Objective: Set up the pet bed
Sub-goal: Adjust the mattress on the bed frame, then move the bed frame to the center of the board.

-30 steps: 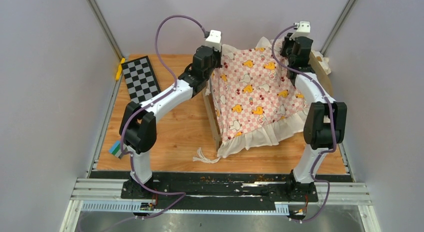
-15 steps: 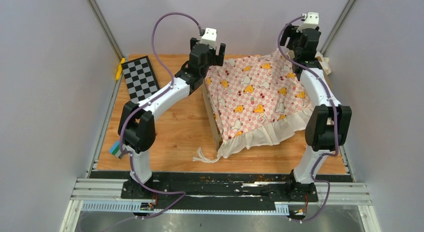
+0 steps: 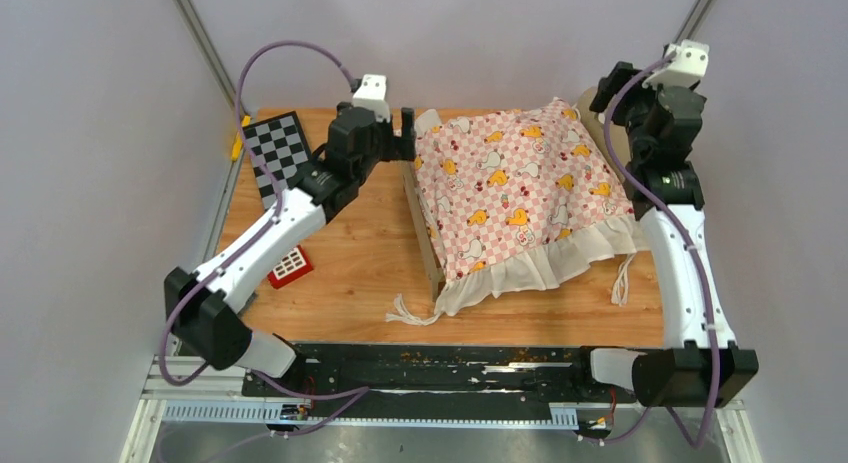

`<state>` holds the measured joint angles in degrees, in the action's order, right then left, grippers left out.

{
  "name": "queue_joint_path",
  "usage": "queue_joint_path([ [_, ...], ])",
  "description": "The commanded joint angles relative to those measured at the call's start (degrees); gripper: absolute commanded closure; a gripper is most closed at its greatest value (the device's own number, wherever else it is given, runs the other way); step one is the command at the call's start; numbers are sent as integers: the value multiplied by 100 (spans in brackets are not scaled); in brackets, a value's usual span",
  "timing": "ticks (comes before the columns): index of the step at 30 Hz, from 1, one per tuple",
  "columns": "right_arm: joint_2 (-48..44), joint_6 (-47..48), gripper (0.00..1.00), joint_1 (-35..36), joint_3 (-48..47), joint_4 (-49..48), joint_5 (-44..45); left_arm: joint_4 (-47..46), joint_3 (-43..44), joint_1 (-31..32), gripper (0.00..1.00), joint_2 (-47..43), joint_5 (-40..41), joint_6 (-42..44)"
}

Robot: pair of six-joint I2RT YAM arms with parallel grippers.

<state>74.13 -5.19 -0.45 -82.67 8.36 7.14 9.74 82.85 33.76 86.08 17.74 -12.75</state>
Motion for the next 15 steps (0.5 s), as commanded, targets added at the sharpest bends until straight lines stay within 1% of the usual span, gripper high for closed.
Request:
queue_joint_path([
  [1,-616,-602,21,18,693,1095,-98,286,-1193,15,0,-791,-758,-1109],
  [3,-902,-788,22,12,905,1418,-322,180,-1686,68,0,-1044,-1184,-1469],
  [5,-1137,-930,24,13,1089,1739,-452,141,-2055,260,1,-1205,-1319,-1730],
  [7,-1393,-1005,24,22,1304,1933,-552,161,-2256,620,2,-1319,-1047,-1882],
  [9,-1644,-1026,25,24,1556,1986,-615,160,-2416,1038,4,-1400,-526,-2046],
  [11,-1880,-1028,25,19,1733,2067,-602,126,-2572,1249,6,-1390,-332,-2335],
  [15,-2159,-944,25,26,1872,2348,-547,311,-2765,1413,18,-1330,-14,-2763],
])
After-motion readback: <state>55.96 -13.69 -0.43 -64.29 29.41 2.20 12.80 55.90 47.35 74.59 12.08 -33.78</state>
